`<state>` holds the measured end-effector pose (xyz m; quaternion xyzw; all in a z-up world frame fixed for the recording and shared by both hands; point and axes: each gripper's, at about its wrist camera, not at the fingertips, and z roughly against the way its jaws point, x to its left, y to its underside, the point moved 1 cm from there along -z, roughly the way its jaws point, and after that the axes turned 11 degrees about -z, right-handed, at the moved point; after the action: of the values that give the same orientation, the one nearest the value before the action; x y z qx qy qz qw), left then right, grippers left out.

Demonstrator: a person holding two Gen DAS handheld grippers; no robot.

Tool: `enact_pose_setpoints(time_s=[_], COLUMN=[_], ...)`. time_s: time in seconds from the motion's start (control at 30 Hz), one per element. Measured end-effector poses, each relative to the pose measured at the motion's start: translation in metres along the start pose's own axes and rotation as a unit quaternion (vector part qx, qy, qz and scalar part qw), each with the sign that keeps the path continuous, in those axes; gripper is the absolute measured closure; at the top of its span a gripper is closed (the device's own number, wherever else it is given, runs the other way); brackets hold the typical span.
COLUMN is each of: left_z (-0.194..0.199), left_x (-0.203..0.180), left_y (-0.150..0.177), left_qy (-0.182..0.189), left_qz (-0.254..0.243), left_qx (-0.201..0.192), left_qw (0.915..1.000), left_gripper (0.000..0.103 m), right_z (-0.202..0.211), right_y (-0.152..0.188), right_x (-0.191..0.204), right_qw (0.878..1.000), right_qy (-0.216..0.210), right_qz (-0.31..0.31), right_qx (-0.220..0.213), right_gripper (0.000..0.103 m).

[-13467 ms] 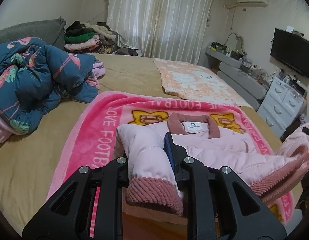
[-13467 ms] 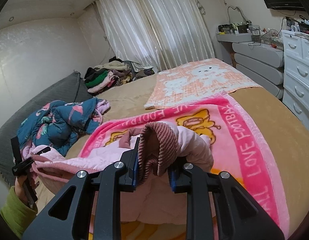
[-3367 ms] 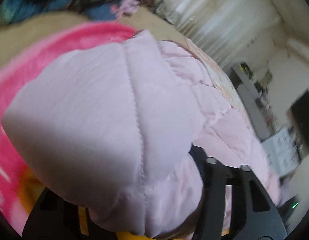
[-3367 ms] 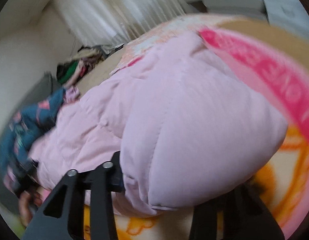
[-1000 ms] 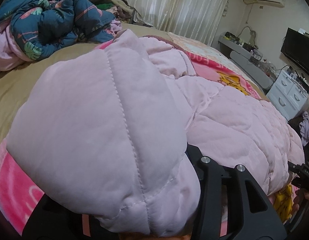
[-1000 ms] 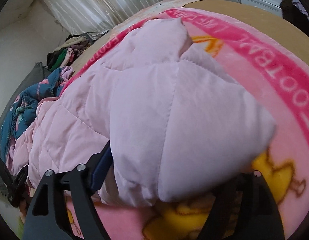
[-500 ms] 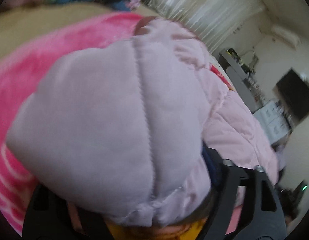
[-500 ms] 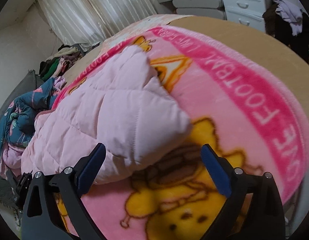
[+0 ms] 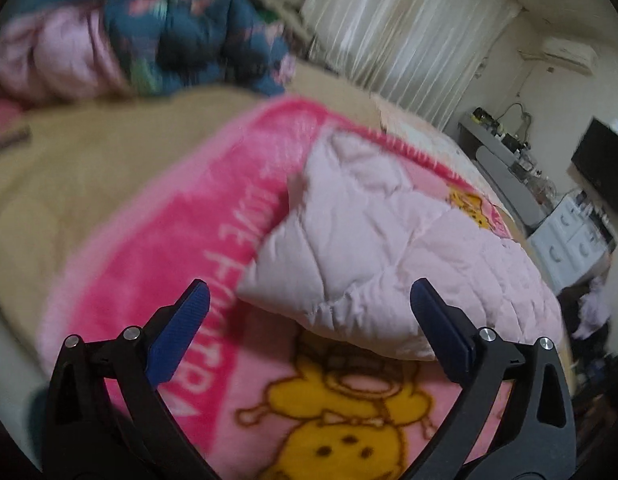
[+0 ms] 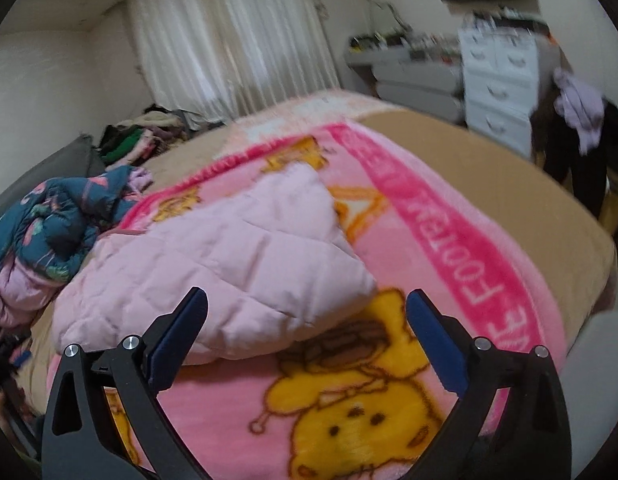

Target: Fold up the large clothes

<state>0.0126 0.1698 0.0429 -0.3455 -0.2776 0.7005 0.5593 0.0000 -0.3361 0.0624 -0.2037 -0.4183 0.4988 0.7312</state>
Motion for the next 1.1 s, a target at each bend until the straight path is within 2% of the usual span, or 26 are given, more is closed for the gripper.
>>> enact_pose_setpoints(time_s=[0.13, 0.23, 0.4, 0.6, 0.77, 1.03, 1.1], left_z=[0.041, 0.054, 0.06, 0.062, 0.059, 0.047, 0.043], left_x=[-0.025, -0.039, -0.065, -0.094, -0.114, -0.13, -0.133], left_y=[-0.005, -0.005, 0.006, 0.028, 0.044, 0.066, 0.069], left_qy=[-0.024, -0.019, -0.007, 0.0, 0.017, 0.041, 0.037], left_qz=[-0.055, -0.065, -0.085, -0.103, -0.123, -0.142, -0.145], left_qx=[-0.04, -0.054, -0.052, -0.049, -0.045, -0.017, -0.006], left_qw=[0.9974, 0.9963, 0.995, 0.9935, 0.9912, 0.9889, 0.9887], left_gripper=[0.009, 0.009, 0.009, 0.009, 0.009, 0.009, 0.009], right_z=[0.027, 0.047, 0.07, 0.076, 0.072, 0.05, 0.046], right_y=[0.007, 0.017, 0.035, 0.066, 0.088, 0.114, 0.117], right_x=[0.028, 0.05, 0.078, 0.096, 0.098, 0.096, 0.098], right_qw=[0.999, 0.995, 0.99, 0.985, 0.984, 0.983, 0.983], right_qy=[-0.028, -0.052, -0.079, -0.077, -0.078, -0.065, -0.07], right_qz=[0.04, 0.068, 0.11, 0.149, 0.157, 0.169, 0.169], right_qx=[-0.024, -0.04, -0.046, -0.051, -0.036, 0.022, 0.032], right_gripper=[0.004, 0.004, 0.004, 0.004, 0.004, 0.004, 0.004])
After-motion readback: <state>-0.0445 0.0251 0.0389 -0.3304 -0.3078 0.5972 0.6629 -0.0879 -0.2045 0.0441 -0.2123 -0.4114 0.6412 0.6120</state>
